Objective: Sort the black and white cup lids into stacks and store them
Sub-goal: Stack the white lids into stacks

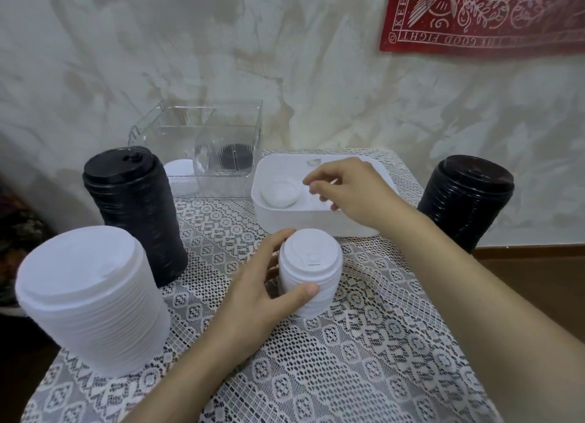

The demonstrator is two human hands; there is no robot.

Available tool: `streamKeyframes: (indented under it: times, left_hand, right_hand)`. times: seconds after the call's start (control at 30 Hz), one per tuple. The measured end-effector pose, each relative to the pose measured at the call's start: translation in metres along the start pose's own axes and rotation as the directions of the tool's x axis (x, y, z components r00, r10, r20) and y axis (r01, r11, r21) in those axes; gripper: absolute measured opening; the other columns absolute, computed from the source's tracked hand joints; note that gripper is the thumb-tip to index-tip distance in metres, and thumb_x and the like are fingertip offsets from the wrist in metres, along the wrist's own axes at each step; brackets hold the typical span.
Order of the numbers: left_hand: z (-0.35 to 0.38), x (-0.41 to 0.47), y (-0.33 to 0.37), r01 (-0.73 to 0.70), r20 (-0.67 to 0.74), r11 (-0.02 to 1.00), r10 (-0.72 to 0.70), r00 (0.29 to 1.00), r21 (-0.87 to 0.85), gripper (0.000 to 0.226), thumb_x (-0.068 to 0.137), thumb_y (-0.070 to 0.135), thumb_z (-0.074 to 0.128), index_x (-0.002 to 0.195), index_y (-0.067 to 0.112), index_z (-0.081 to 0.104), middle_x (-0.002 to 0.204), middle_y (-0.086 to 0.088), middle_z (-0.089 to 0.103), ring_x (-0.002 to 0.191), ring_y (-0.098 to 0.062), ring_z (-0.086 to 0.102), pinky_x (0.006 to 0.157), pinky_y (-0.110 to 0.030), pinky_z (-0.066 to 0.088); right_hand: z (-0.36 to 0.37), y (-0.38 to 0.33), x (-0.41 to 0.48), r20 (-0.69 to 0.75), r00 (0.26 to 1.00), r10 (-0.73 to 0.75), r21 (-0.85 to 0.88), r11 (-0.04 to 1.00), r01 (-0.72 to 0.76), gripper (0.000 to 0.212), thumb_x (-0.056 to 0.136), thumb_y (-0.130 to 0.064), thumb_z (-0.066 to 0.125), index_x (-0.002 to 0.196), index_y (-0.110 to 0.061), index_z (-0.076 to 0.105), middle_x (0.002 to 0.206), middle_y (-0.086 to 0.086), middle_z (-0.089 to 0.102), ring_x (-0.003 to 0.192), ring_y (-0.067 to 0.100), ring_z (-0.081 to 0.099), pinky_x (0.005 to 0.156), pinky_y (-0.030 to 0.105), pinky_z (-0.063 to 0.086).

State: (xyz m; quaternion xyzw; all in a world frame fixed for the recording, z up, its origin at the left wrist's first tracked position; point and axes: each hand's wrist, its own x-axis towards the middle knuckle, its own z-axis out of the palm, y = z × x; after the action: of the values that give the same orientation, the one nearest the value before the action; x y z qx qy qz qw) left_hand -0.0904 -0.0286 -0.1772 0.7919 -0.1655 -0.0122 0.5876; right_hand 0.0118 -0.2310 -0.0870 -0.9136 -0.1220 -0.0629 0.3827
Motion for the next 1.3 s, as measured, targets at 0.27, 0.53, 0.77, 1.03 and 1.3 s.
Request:
streamKeyframes:
  times: [0.27,0.53,0.77,1.03,1.3]
  left_hand:
    - [-0.001,0.000,0.002,0.025,-0.008,1.000,-0.025,1.000,-0.013,0.074,0.071,0.052,0.083,0.135,0.057,0.048,0.136,0.024,0.060,0.128,0.002,0.057,0.099,-0.020,0.048]
    - [-0.002,0.001,0.002,0.022,0.002,1.000,-0.022,1.000,-0.007,0.071,0.074,0.043,0.084,0.134,0.058,0.048,0.135,0.025,0.061,0.126,0.003,0.058,0.094,-0.010,0.048]
    - [-0.001,0.000,0.004,0.025,-0.007,1.000,-0.025,1.000,-0.011,0.070,0.075,0.040,0.084,0.132,0.060,0.049,0.133,0.028,0.061,0.125,0.006,0.058,0.092,-0.008,0.047]
    - [0.000,-0.002,0.005,0.021,-0.001,0.999,-0.021,1.000,-0.024,0.072,0.080,0.038,0.084,0.140,0.053,0.047,0.135,0.027,0.061,0.126,0.006,0.057,0.094,-0.009,0.048]
    - [0.002,-0.002,0.006,0.008,0.011,0.999,-0.007,1.000,-0.050,0.081,0.079,0.041,0.083,0.147,0.051,0.040,0.136,0.030,0.061,0.123,0.005,0.060,0.097,-0.018,0.053]
  right_hand:
    - [0.044,0.015,0.085,0.310,0.931,0.193,-0.328,0.941,-0.085,0.039,0.093,-0.027,0.074,0.130,-0.037,0.067,0.146,0.005,0.051,0.102,0.023,0.062,0.088,0.029,0.048]
    - [0.049,0.024,0.093,0.279,0.949,0.147,-0.231,0.970,-0.082,0.016,0.095,-0.016,0.068,0.084,-0.028,0.066,0.111,0.006,0.069,0.073,0.018,0.062,0.079,0.035,0.056]
    - [0.013,0.005,0.052,0.224,0.955,0.193,0.372,0.889,-0.266,0.004,0.105,-0.013,0.052,0.102,-0.012,0.054,0.081,0.014,0.064,0.059,0.016,0.067,0.068,0.031,0.062]
    - [-0.020,-0.022,-0.014,0.202,0.975,0.089,0.480,0.859,-0.178,0.027,0.097,-0.020,0.071,0.120,-0.009,0.062,0.087,0.014,0.063,0.070,0.020,0.061,0.079,0.042,0.065]
    - [-0.021,-0.013,-0.067,0.292,0.942,0.163,0.470,0.834,-0.290,0.025,0.096,-0.025,0.071,0.121,-0.022,0.068,0.069,0.011,0.059,0.057,0.019,0.056,0.052,0.027,0.050]
